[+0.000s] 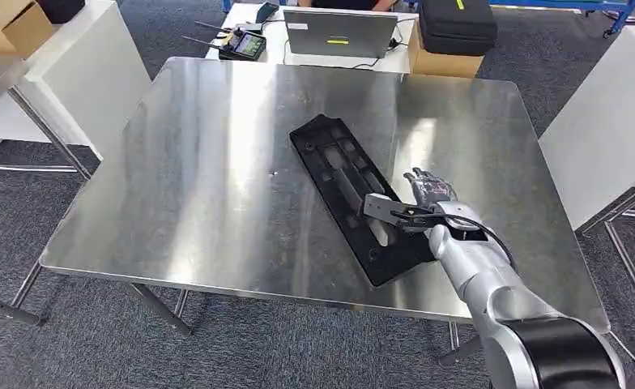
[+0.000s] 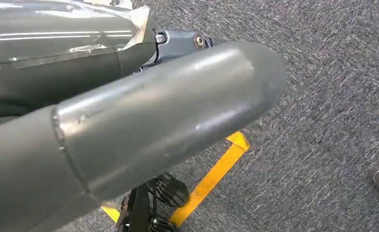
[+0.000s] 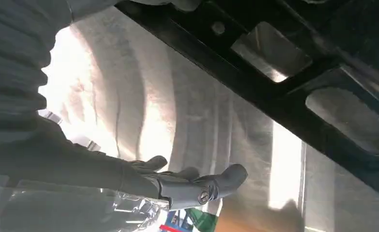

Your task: Take the parts from the cabinet and place them on the table.

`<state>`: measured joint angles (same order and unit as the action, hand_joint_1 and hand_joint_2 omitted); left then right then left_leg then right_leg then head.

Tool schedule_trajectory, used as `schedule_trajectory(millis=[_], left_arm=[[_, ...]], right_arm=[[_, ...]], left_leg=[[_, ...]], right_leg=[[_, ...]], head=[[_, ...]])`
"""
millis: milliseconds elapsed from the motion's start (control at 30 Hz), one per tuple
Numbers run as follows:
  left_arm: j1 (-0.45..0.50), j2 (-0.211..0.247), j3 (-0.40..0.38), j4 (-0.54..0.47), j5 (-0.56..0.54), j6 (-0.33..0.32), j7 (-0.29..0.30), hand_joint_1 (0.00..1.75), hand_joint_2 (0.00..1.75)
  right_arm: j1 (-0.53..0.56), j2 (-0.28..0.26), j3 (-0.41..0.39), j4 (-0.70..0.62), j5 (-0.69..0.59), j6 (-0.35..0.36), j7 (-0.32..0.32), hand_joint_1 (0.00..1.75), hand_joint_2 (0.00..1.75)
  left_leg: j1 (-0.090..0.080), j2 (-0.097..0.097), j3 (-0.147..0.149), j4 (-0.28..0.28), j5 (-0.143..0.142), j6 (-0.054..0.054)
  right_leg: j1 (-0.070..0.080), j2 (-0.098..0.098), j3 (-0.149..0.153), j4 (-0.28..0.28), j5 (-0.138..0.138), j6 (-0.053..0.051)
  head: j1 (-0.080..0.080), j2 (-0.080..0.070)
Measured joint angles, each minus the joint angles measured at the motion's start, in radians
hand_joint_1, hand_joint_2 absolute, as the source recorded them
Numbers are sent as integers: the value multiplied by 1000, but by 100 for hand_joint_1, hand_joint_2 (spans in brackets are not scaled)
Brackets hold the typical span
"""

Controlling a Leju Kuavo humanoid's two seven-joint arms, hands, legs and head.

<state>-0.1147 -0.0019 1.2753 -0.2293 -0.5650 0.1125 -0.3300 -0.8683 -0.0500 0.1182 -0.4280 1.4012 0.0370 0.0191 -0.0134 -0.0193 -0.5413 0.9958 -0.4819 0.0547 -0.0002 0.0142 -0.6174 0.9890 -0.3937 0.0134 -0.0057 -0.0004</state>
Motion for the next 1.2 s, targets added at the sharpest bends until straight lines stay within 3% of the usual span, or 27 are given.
schedule_trajectory(millis=[667,733,900,1000,1033,1133,1200], left_arm=[[0,-3,5,0,0,1,0,0,0],[0,-3,5,0,1,2,0,0,0],[2,-4,6,0,12,4,-18,0,0],[2,-6,7,0,19,10,-27,0,0],[2,-7,9,0,19,15,-29,0,0],[4,-10,12,0,16,29,-32,0,0],[4,-10,12,0,13,33,-32,0,0]], right_arm=[[-3,0,-21,18,-1,-17,0,0,175],[0,1,-21,18,0,-63,-2,0,175],[42,21,-51,-11,-31,-314,-37,0,175],[64,37,-64,-71,-6,-408,-45,0,175],[75,44,-64,-104,6,-433,-45,0,175],[129,78,-73,-272,-71,-586,-138,0,175],[162,100,-72,-444,-72,-585,-122,0,175]], left_leg=[[0,0,2,0,0,0],[0,0,2,0,0,0],[0,0,1,0,0,0],[0,0,1,0,0,0],[0,0,1,0,0,0],[1,0,-1,0,0,0],[1,0,-2,0,0,0]], right_leg=[[0,0,2,0,0,0],[0,0,2,0,0,0],[0,0,2,0,0,0],[0,0,1,0,0,0],[0,0,1,0,0,0],[0,0,-1,0,0,0],[0,0,-2,0,0,0]], head=[[0,0],[0,0],[0,0],[0,0],[0,0],[0,0],[0,0]])
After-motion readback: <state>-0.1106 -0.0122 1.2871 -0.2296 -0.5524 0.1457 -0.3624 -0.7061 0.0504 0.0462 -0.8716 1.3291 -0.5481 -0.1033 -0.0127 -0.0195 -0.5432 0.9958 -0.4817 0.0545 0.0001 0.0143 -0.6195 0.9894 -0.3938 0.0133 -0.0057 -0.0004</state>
